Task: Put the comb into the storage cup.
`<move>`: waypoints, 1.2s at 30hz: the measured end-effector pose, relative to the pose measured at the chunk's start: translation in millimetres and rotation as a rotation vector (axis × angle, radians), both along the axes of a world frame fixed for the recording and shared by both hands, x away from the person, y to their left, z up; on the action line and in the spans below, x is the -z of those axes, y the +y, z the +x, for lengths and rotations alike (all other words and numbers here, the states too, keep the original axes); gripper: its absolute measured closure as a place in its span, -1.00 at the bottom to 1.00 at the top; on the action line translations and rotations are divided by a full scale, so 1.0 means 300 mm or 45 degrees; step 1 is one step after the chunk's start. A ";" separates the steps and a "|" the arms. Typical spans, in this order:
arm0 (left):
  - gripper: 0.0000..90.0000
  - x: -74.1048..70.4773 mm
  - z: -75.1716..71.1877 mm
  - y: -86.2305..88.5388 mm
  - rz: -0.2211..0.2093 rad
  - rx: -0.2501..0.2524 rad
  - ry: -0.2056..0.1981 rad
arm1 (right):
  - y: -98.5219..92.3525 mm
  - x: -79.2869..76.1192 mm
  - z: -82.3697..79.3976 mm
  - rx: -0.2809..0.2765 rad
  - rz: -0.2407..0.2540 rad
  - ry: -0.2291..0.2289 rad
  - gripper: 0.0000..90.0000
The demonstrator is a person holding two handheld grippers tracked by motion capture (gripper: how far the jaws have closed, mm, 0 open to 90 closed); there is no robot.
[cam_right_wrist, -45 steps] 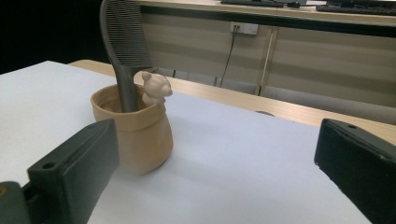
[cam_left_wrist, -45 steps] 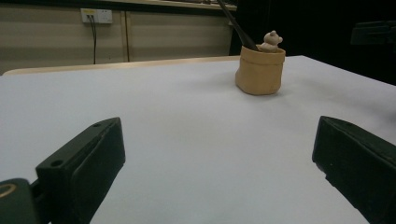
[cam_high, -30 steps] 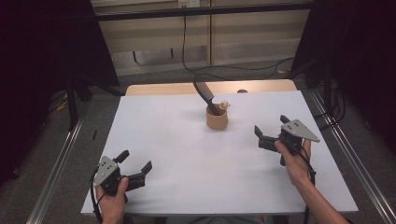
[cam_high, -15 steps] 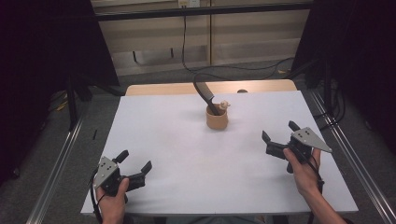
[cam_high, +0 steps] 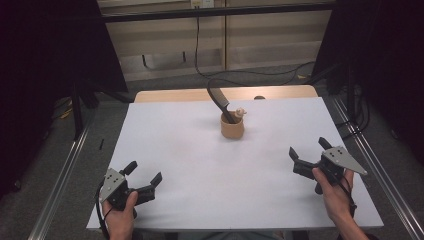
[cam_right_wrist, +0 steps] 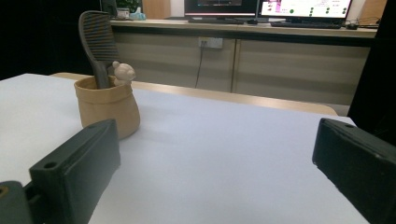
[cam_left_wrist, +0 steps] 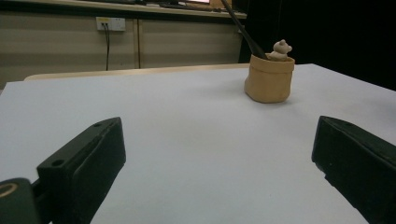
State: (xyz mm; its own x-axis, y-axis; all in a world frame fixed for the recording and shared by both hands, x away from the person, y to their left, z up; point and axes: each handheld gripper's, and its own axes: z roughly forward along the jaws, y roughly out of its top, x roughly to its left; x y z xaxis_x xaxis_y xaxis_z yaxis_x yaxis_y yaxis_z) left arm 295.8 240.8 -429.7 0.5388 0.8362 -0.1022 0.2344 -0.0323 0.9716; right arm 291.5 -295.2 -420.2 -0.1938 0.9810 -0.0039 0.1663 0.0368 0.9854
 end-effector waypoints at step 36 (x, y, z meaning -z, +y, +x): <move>-0.93 0.003 -0.016 0.009 0.014 -0.027 0.006 | -0.097 0.072 -0.147 0.009 -0.057 0.035 -1.00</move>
State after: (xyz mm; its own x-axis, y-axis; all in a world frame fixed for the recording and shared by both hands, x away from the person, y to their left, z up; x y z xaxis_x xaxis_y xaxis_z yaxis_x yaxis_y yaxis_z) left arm 291.0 243.5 -430.7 0.5203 0.8486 -0.0956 0.2395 -0.0376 0.9702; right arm 247.3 -324.2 -441.7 -0.1873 0.9814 -0.0425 0.1938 0.0794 0.9778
